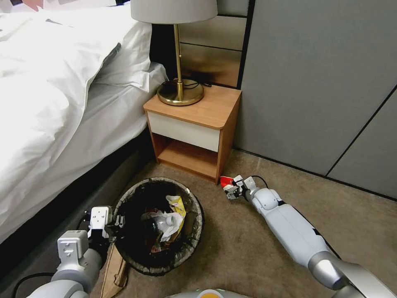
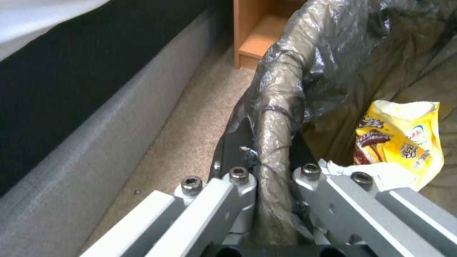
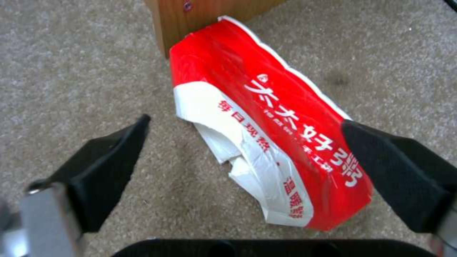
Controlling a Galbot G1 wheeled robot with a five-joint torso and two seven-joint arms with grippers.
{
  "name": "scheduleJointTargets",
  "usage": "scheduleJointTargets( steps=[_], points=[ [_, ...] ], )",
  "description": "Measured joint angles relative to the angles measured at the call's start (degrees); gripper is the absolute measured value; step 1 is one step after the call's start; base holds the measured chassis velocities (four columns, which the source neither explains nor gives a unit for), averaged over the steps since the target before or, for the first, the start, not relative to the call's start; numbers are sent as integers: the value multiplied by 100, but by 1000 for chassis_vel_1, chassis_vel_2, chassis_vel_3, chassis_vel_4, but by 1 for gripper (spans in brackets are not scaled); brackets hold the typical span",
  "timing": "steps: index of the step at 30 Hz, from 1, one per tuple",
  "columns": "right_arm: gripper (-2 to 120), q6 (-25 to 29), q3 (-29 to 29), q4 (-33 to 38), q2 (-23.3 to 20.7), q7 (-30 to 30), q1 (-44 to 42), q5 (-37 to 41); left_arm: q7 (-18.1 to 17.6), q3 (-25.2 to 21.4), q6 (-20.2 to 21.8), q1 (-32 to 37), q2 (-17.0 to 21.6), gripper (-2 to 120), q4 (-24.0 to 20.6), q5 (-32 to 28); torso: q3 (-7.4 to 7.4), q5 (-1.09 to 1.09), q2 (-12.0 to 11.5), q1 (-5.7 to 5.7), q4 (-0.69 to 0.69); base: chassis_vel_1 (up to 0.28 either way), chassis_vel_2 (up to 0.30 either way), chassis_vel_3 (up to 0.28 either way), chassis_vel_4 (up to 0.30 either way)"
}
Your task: Pick up the trash bin, then pick up the garbage from the floor and place it into the trash bin.
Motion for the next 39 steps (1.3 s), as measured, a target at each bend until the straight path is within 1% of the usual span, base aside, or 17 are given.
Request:
scheduleJointTargets(
  steps=[2,3,5,6,9,10,13,14,17,18,21,22,25,27,35,38,39],
  points=[
    [86,26,30,-1,-19,-16,-22,4,0,1,0,-2,-1,1,0,1,0,0,0,0,0,0,0,0,0],
    [86,26,30,-1,-19,-16,-22,4,0,1,0,-2,-1,1,0,1,0,0,0,0,0,0,0,0,0],
    [75,54,45,5,-33,-19,-41,5,0,-1,0,-5,-1,1,0,1,0,0,0,0,0,0,0,0,0],
    [75,54,45,5,-33,-19,-41,5,0,-1,0,-5,-1,1,0,1,0,0,0,0,0,0,0,0,0],
    [59,78,67,13,-33,-19,-57,7,0,-2,0,-6,0,1,0,2,0,0,0,0,0,0,0,0,0],
    [59,78,67,13,-33,-19,-57,7,0,-2,0,-6,0,1,0,2,0,0,0,0,0,0,0,0,0],
    [44,104,90,13,-26,-16,-72,7,0,-5,0,-1,1,1,0,1,0,0,0,0,0,0,0,0,0],
    [44,104,90,13,-26,-16,-72,7,0,-5,0,-1,1,1,0,1,0,0,0,0,0,0,0,0,0],
    [30,136,118,7,-20,-11,-79,3,0,-5,0,-9,3,1,0,0,0,0,0,0,0,0,0,0,0],
    [30,136,118,7,-20,-11,-79,3,0,-5,0,-9,3,1,0,0,0,0,0,0,0,0,0,0,0],
    [16,167,157,2,-13,-1,-94,-8,0,-1,-3,-14,8,1,0,0,0,0,0,0,0,0,0,0,0],
    [16,167,157,2,-13,-1,-94,-8,0,-1,-3,-14,8,1,0,0,0,0,0,0,0,0,0,0,0],
    [2,211,197,12,-14,15,-129,-14,0,-1,-6,-15,20,1,0,0,0,0,0,0,0,0,0,0,0],
    [0,223,218,34,-16,24,-145,-14,0,-2,-7,-15,24,1,0,0,0,0,0,0,0,0,0,0,0],
    [0,338,337,199,-49,123,-253,8,0,2,-10,-11,46,1,0,-1,0,0,0,0,0,0,0,0,0],
    [0,350,408,428,-130,165,-371,85,0,3,-12,-11,61,1,0,-6,0,1,0,0,1,0,0,0,0],
    [0,337,481,666,-216,198,-495,154,0,4,-13,-13,67,1,0,-8,0,1,0,0,1,0,0,0,0]
  ],
)
